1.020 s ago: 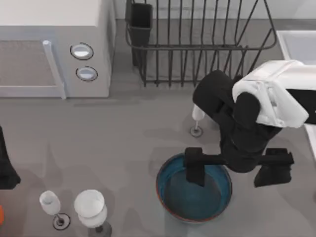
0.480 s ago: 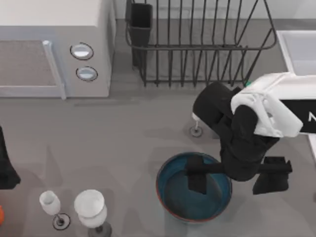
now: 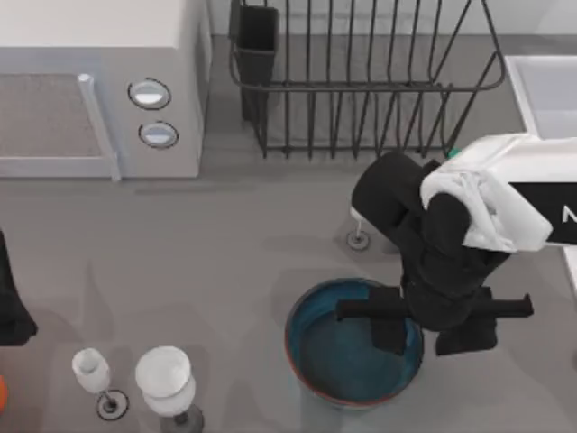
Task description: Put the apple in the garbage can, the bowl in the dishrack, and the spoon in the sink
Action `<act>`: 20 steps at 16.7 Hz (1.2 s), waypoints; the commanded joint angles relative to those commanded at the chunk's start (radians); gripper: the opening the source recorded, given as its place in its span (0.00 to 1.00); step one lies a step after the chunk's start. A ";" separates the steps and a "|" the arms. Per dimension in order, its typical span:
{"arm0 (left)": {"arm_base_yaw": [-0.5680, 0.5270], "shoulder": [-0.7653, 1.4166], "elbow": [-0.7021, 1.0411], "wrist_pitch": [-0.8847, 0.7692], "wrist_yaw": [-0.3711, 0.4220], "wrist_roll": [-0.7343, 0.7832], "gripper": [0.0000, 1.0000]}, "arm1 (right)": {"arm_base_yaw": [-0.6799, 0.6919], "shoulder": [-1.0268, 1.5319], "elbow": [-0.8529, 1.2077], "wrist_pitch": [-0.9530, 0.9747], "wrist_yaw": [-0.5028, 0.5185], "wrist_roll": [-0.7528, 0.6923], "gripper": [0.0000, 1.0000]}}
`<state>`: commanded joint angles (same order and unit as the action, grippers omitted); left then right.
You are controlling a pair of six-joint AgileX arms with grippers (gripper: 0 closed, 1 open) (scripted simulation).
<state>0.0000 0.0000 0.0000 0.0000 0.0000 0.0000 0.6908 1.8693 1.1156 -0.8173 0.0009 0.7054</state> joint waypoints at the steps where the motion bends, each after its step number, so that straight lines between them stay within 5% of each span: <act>1: 0.000 0.000 0.000 0.000 0.000 0.000 1.00 | 0.000 0.000 0.000 0.000 0.000 0.000 0.17; 4: 0.000 0.000 0.000 0.000 0.000 0.000 1.00 | 0.000 0.000 0.000 0.000 0.000 0.000 0.00; 14: 0.000 0.000 0.000 0.000 0.000 0.000 1.00 | -0.001 -0.005 0.014 -0.017 -0.001 0.001 0.00; 20: 0.000 0.000 0.000 0.000 0.000 0.000 1.00 | -0.001 -0.070 0.175 -0.255 0.000 0.000 0.00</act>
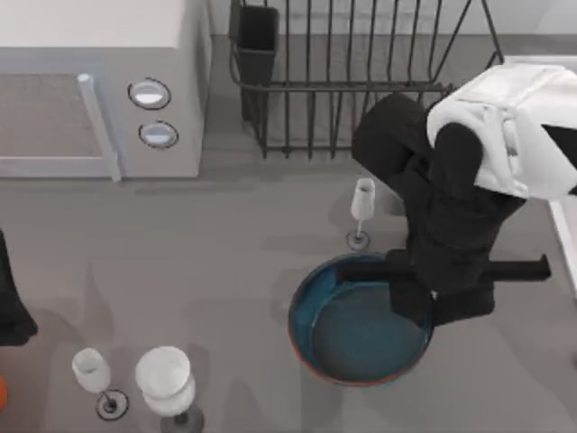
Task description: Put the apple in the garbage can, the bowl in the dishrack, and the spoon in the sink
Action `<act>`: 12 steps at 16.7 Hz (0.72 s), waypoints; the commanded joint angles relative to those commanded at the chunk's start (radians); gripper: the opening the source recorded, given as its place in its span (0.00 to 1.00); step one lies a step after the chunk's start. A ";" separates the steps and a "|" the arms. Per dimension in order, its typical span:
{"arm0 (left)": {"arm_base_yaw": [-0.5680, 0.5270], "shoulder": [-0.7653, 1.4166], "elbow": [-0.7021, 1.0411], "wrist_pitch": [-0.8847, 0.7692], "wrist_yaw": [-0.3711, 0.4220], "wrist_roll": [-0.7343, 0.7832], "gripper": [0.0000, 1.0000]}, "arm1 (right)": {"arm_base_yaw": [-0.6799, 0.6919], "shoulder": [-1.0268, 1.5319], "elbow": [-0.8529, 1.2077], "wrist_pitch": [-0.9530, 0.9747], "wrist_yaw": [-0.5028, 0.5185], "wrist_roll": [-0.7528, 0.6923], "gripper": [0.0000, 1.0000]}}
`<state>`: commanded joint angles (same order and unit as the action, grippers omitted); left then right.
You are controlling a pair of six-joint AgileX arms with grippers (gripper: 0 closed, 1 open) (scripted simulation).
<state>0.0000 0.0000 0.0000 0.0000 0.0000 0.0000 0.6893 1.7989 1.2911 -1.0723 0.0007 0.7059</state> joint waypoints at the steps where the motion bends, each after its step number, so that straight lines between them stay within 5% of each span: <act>1: 0.000 0.000 0.000 0.000 0.000 0.000 1.00 | 0.000 -0.014 0.030 -0.045 0.000 -0.001 0.00; 12: 0.000 0.000 0.000 0.000 0.000 0.000 1.00 | 0.027 -0.063 0.104 -0.067 0.065 -0.047 0.00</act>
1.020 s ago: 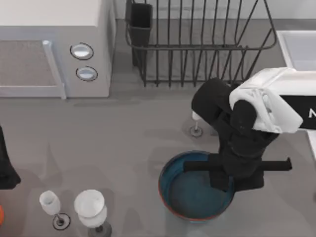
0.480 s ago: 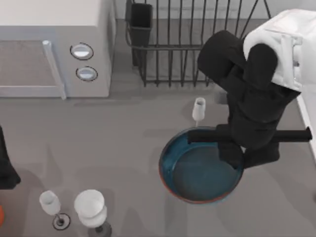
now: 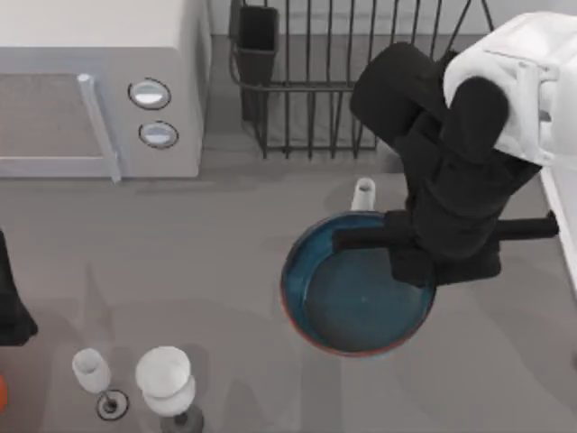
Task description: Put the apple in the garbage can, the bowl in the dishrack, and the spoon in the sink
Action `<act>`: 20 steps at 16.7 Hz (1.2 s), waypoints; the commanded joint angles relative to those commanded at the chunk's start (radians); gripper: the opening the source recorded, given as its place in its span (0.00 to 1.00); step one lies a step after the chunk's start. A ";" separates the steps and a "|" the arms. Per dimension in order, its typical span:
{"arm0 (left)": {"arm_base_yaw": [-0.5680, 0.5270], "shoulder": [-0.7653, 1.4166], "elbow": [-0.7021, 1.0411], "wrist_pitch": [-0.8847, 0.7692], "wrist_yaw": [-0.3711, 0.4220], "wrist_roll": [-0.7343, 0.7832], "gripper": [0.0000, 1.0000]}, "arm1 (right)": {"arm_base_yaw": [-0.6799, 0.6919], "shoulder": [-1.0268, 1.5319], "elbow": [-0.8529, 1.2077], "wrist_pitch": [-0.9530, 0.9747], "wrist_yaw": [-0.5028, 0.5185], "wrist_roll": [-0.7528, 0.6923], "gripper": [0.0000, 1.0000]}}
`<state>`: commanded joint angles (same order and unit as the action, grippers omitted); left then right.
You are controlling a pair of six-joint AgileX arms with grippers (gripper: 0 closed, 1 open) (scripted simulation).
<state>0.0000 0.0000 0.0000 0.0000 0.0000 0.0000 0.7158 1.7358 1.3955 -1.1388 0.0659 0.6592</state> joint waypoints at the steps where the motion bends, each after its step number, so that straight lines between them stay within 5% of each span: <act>1: 0.000 0.000 0.000 0.000 0.000 0.000 1.00 | 0.016 -0.010 0.007 0.040 0.041 -0.025 0.00; 14: 0.000 0.000 0.000 0.000 0.000 0.000 1.00 | 0.287 -0.240 0.035 1.008 0.892 -0.555 0.00; 20: 0.000 0.000 0.000 0.000 0.000 0.000 1.00 | 0.322 -0.295 0.042 1.115 0.995 -0.628 0.00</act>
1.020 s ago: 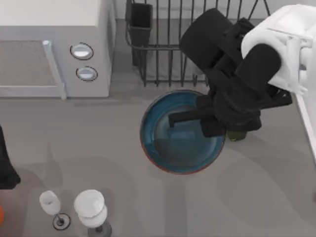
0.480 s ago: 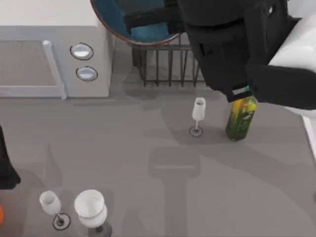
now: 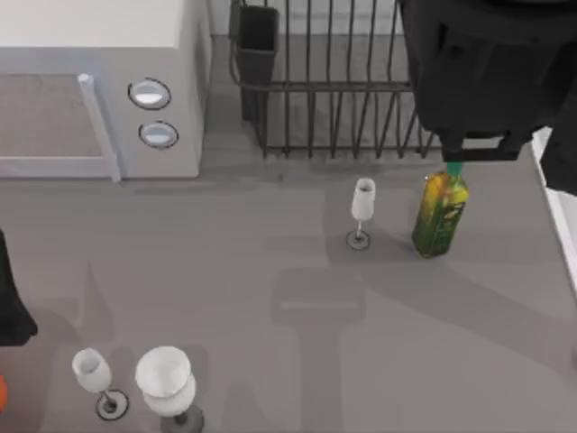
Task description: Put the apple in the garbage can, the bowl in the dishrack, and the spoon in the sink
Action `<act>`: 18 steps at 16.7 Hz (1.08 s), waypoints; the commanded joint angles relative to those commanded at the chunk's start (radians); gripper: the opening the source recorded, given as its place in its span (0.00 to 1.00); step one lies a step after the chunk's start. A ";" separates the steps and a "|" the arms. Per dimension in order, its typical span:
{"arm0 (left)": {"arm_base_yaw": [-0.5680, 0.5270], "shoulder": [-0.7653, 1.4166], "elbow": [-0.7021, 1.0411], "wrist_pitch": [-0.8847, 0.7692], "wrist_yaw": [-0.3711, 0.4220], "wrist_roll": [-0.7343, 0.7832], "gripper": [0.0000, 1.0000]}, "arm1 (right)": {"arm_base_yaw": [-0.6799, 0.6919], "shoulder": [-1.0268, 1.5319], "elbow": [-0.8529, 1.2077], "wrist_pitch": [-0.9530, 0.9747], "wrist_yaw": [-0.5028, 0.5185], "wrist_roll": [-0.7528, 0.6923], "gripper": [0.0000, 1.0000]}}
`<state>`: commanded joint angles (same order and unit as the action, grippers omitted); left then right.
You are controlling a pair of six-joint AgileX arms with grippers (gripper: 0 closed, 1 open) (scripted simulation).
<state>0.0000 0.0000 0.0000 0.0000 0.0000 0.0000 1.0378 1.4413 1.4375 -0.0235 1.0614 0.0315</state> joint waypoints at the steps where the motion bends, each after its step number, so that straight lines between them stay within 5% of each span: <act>1: 0.000 0.000 0.000 0.000 0.000 0.000 1.00 | 0.000 0.000 0.000 0.000 0.000 0.000 0.00; 6: 0.000 0.000 0.000 0.000 0.000 0.000 1.00 | -0.046 0.071 -0.004 0.067 -0.040 0.002 0.00; 18: 0.000 0.000 0.000 0.000 0.000 0.000 1.00 | -0.399 0.596 -0.102 0.716 -0.389 -0.014 0.00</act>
<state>0.0000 0.0000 0.0000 0.0000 0.0000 0.0000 0.6393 2.0370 1.3352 0.6920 0.6725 0.0178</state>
